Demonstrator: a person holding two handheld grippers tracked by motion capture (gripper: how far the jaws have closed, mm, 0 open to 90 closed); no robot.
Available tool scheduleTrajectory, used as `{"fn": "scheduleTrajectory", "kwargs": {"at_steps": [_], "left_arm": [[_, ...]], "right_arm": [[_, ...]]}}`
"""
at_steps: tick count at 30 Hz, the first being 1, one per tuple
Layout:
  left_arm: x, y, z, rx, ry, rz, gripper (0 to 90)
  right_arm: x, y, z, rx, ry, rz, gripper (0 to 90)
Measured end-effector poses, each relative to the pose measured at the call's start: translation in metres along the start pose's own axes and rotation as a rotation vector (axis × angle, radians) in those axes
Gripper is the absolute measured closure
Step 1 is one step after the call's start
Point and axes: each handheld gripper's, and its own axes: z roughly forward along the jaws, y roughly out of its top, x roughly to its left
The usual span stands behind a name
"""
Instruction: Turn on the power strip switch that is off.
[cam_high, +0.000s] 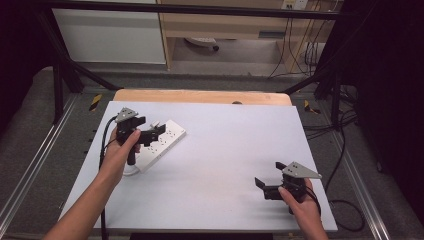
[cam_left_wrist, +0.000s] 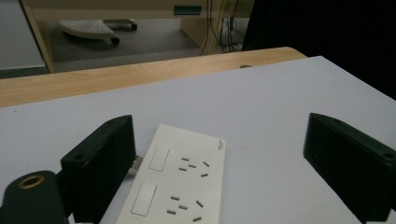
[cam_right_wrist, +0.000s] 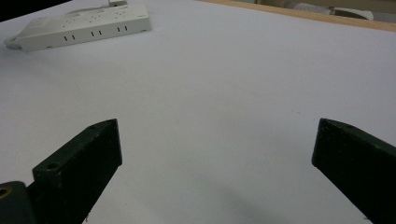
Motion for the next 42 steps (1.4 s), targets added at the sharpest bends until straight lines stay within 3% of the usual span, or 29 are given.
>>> {"fn": "scheduleTrajectory", "kwargs": {"at_steps": [12,15,23,30,38,42], "left_arm": [[-0.005,-0.015,-0.030,-0.022,-0.004,0.003,9.2],[-0.007,-0.018,-0.040,-0.032,0.013,0.028,9.0],[-0.008,-0.029,-0.068,-0.061,0.012,0.018,8.4],[-0.007,-0.054,-0.084,-0.065,0.020,0.009,8.4],[-0.008,-0.085,-0.089,-0.050,0.016,-0.015,9.1],[-0.014,-0.100,-0.089,-0.034,0.014,0.007,9.4]], "right_arm": [[0.001,0.000,0.001,0.003,-0.002,-0.008,2.0],[0.001,0.000,0.001,0.006,-0.003,-0.006,2.0],[0.000,-0.001,0.001,0.006,-0.006,-0.002,2.0],[0.000,-0.001,0.002,0.008,-0.008,0.000,2.0],[-0.001,-0.001,0.003,0.017,-0.018,-0.003,2.1],[-0.003,-0.002,0.004,0.027,-0.041,-0.001,2.5]]}}
